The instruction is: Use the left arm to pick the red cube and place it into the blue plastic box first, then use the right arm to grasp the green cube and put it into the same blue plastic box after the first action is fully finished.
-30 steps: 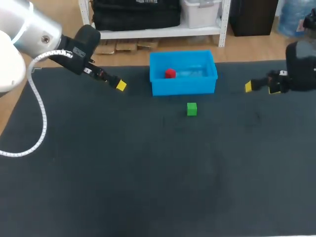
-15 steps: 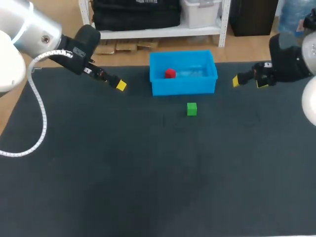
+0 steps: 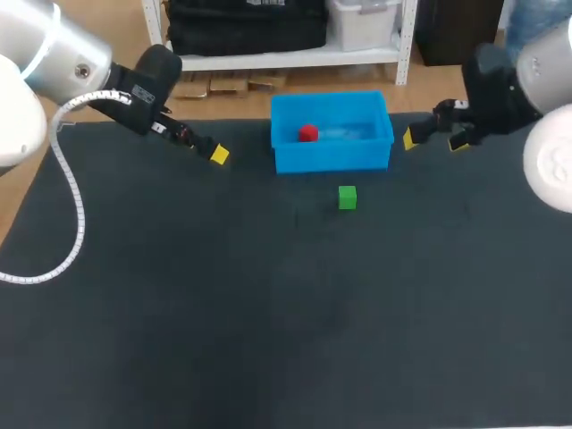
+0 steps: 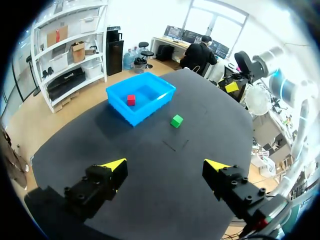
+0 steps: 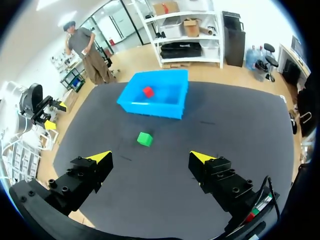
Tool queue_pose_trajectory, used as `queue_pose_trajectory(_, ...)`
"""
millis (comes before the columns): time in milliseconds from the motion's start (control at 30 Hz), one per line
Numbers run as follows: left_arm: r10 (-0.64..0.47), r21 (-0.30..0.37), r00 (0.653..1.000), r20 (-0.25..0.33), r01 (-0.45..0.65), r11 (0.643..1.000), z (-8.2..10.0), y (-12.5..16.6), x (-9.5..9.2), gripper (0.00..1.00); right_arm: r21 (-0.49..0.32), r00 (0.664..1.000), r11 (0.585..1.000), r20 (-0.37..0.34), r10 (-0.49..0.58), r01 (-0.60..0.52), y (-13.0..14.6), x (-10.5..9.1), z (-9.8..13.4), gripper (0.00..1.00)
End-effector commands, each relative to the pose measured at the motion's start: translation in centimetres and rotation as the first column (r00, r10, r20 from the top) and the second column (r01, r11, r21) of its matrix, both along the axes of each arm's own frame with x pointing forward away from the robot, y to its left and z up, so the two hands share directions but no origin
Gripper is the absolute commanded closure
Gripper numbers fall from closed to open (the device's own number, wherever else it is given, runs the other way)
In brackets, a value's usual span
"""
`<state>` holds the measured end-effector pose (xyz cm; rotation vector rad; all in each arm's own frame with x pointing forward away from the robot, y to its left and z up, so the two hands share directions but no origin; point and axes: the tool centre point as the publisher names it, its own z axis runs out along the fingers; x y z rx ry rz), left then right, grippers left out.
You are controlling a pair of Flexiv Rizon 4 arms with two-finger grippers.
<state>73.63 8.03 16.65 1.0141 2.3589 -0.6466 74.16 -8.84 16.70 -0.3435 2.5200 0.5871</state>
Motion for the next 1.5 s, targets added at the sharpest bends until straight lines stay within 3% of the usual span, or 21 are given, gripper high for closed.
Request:
queue_pose_trajectory(33, -0.003, -0.005, 1.000, 0.003, 0.003, 1.000, -0.1, 0.1, 0.0, 0.00, -0.024, 1.000, 1.000, -0.024, -0.006, 0.005, 1.1, 0.8, 0.3, 0.00)
queue_pose_trajectory(700, -0.003, -0.005, 1.000, 0.003, 0.003, 1.000, -0.1, 0.1, 0.0, 0.00, -0.116, 0.993, 0.993, -0.112, -0.038, 0.025, 4.8, 1.9, -0.2, 0.00)
queue_pose_trajectory(1500, -0.003, -0.005, 1.000, 0.003, 0.003, 1.000, -0.1, 0.1, 0.0, 0.00, -0.237, 0.968, 0.971, -0.237, -0.087, 0.029, 6.7, 3.5, -0.2, 0.00)
